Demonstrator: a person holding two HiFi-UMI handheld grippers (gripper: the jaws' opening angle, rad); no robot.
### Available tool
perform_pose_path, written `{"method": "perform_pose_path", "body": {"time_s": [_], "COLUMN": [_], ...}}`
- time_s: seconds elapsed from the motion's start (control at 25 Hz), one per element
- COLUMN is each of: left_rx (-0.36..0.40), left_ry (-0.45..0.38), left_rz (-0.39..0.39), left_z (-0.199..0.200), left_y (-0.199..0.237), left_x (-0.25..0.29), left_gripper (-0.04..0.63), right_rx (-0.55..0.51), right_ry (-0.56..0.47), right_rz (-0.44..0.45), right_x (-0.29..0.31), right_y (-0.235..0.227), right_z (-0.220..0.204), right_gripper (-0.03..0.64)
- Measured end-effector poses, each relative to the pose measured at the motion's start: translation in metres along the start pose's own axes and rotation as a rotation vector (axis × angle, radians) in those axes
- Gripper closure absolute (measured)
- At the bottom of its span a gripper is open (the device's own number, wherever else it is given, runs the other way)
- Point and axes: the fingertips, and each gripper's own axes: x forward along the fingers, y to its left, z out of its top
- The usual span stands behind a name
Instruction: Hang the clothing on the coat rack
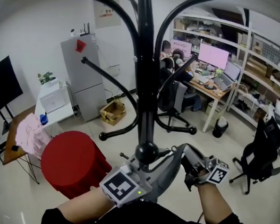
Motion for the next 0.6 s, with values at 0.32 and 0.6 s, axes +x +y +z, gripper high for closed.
{"method": "perform_pose_path", "body": {"time_s": [0.32,0.6], "left_rx": [0.050,0.104], "left_ry": [0.199,0.368], "left_rz": [0.014,-0.027], "left_z": [-0.030,-0.064], "left_y": [-0.003,-0.010], "left_x": [0.018,0.043], "left_gripper": [0.477,0.411], "right_rx": [-0.105,-0.171], "right_ry": [-0.018,-0.064], "right_rz": [0.070,0.146], "right_x": [0.006,0.015], "right_y": [0.041,0.081], "right_z": [0.038,0.075], "right_gripper": [0.606,0.606]}}
